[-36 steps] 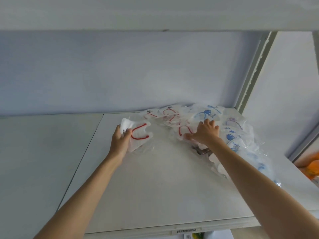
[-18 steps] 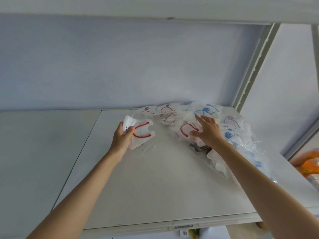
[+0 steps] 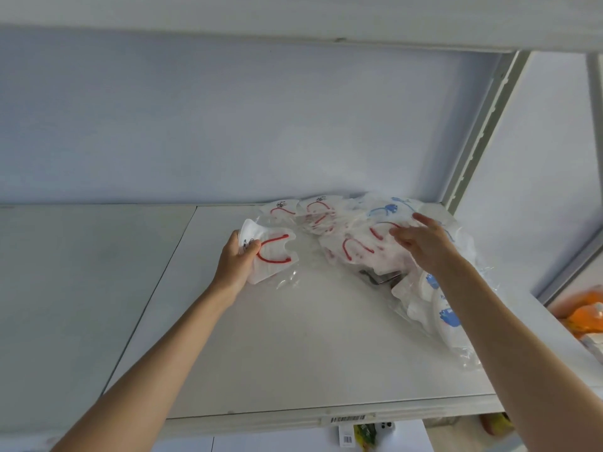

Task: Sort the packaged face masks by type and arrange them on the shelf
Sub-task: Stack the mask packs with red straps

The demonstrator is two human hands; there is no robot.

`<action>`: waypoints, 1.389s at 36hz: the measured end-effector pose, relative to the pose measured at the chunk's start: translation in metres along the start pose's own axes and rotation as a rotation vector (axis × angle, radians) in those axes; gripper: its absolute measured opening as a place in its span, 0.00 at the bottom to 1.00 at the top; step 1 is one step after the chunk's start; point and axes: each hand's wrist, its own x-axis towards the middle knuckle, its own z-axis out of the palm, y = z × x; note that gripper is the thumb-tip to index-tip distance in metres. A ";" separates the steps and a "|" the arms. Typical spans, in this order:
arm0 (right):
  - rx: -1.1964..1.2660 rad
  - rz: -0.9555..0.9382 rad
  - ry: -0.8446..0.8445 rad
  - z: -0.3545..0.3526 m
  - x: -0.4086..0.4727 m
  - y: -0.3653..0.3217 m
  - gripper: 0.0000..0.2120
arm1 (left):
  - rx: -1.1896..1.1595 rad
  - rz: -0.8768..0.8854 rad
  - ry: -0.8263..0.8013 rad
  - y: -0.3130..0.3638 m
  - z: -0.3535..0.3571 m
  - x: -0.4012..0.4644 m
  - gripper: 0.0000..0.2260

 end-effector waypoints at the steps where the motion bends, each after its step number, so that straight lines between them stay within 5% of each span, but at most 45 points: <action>1: 0.134 0.054 -0.044 -0.001 0.000 -0.002 0.21 | 0.008 0.003 0.010 0.000 0.001 -0.001 0.05; 3: 0.275 0.111 -0.143 0.000 -0.003 -0.005 0.13 | 0.026 0.005 0.025 0.001 0.004 -0.003 0.05; 7: 0.250 0.092 -0.351 0.017 -0.020 -0.010 0.12 | 0.017 -0.025 0.036 0.006 0.011 -0.005 0.07; 14: -0.381 0.227 -0.571 0.062 -0.035 -0.006 0.19 | -0.144 -0.128 -0.025 0.023 0.026 -0.010 0.03; 18: -0.621 0.223 -0.532 0.078 -0.037 0.003 0.24 | -0.203 -0.188 -0.115 0.028 0.028 -0.013 0.13; 26: -0.554 0.079 -0.305 0.105 -0.038 0.025 0.31 | -0.081 -0.039 -0.170 0.014 0.025 -0.018 0.10; 32: -1.442 -0.380 0.220 0.058 -0.011 0.031 0.32 | -0.035 0.031 -0.050 0.012 0.008 -0.012 0.15; 37: -1.774 -0.213 0.193 0.043 -0.001 0.043 0.42 | -0.019 0.035 -0.019 0.007 0.003 -0.005 0.10; 43: -1.562 -0.247 0.151 0.041 0.002 0.039 0.30 | 0.000 0.028 -0.028 0.004 0.005 -0.005 0.09; 50: -0.821 -0.267 0.187 0.022 0.004 0.018 0.28 | 0.004 0.007 -0.022 -0.001 0.000 -0.005 0.08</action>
